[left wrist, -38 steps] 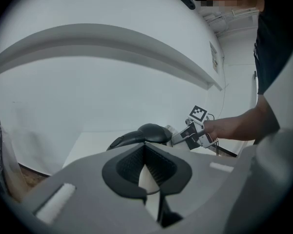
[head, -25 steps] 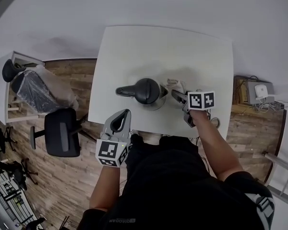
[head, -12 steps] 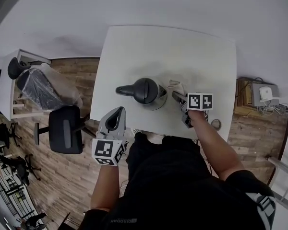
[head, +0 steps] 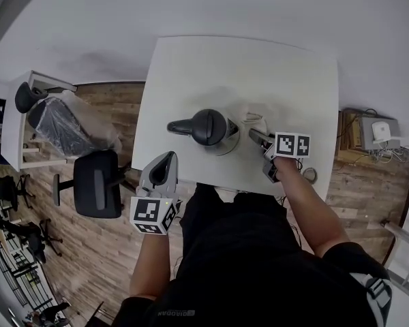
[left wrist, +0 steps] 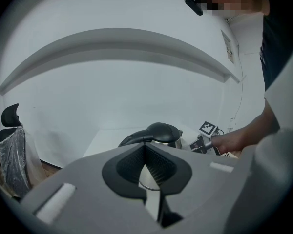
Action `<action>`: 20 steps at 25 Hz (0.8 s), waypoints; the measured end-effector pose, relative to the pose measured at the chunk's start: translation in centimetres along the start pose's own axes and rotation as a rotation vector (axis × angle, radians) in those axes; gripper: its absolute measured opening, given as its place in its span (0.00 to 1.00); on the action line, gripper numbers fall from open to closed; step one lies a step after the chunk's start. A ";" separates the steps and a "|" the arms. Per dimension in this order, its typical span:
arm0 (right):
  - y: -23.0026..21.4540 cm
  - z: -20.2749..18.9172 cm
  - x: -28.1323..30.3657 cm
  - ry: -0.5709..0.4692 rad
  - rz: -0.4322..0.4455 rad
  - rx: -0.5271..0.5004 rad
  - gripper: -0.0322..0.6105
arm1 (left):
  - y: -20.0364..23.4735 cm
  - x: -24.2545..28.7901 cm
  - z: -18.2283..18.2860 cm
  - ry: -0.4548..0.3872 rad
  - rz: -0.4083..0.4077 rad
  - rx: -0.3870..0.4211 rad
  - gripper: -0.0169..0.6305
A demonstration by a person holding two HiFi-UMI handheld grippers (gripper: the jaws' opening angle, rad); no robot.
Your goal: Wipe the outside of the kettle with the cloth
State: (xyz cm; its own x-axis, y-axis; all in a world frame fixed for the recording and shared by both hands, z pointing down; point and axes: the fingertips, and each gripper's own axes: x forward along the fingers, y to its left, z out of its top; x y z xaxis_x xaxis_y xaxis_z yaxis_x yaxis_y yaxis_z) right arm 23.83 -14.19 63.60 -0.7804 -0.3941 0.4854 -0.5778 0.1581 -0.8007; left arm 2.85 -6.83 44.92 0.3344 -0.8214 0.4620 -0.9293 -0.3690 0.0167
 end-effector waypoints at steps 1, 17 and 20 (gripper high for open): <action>0.6 0.3 -0.4 -0.020 0.020 0.003 0.20 | 0.3 0.0 0.0 0.002 -0.003 0.001 0.04; 15.5 6.6 -7.6 -0.073 0.068 -0.605 0.20 | 0.4 1.4 2.7 -0.063 -0.193 0.101 0.04; 16.7 7.2 -6.8 -0.067 0.058 -0.665 0.20 | 1.1 1.5 3.4 -0.088 -0.210 0.114 0.04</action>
State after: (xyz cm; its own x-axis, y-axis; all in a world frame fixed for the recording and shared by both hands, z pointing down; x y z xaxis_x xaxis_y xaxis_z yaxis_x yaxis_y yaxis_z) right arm 21.22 -15.35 44.36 -0.8107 -0.4197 0.4082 -0.5760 0.6967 -0.4277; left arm 2.83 -9.94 42.56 0.5349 -0.7548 0.3797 -0.8163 -0.5776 0.0020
